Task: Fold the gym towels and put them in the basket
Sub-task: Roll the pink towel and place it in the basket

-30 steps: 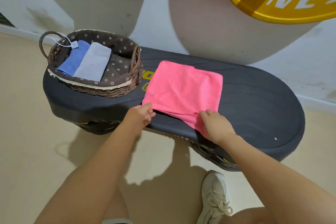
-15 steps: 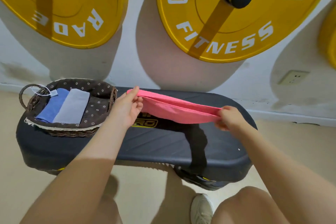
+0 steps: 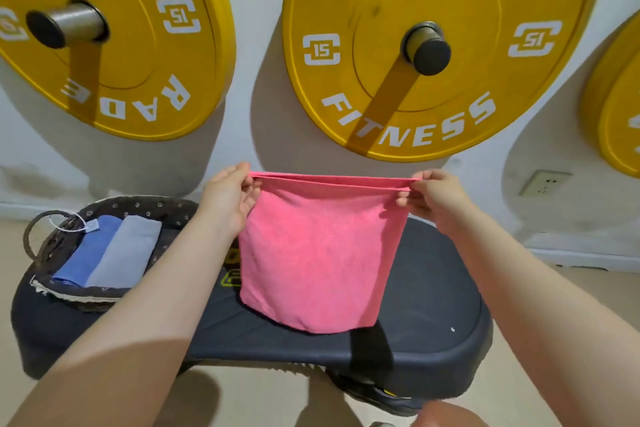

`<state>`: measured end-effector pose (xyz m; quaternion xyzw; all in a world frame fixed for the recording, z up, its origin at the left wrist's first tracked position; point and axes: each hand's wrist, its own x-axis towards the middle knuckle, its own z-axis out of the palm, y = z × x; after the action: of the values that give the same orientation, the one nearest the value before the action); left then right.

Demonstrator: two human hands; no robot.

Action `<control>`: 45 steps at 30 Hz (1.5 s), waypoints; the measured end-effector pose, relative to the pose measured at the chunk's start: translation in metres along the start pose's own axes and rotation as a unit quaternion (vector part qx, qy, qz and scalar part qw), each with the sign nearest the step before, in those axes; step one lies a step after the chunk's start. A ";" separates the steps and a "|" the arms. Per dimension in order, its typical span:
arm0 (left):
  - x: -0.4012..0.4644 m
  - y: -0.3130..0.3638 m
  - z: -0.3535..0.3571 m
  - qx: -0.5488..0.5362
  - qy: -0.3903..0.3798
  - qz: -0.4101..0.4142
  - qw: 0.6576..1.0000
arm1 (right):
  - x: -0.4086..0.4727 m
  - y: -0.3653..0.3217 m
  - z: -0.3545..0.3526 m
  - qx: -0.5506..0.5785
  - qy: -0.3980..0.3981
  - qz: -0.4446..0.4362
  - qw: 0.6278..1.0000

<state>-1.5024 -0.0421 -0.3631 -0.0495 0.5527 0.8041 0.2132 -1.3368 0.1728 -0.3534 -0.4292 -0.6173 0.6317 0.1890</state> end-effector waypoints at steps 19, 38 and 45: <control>-0.010 -0.127 -0.063 0.429 -0.107 0.004 0.897 | -0.008 0.146 -0.060 -0.441 -0.021 -0.115 0.890; -0.009 -0.140 -0.112 0.431 -0.247 0.020 0.868 | -0.003 0.169 -0.066 -0.268 -0.112 -0.002 0.957; 0.024 -0.169 -0.072 0.392 -0.168 0.045 0.903 | 0.035 0.192 -0.058 -0.260 -0.028 0.042 0.964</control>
<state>-1.4680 -0.0507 -0.5450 0.1990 0.7809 0.5276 0.2688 -1.2552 0.2036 -0.5373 -0.4713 -0.7466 0.4688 0.0270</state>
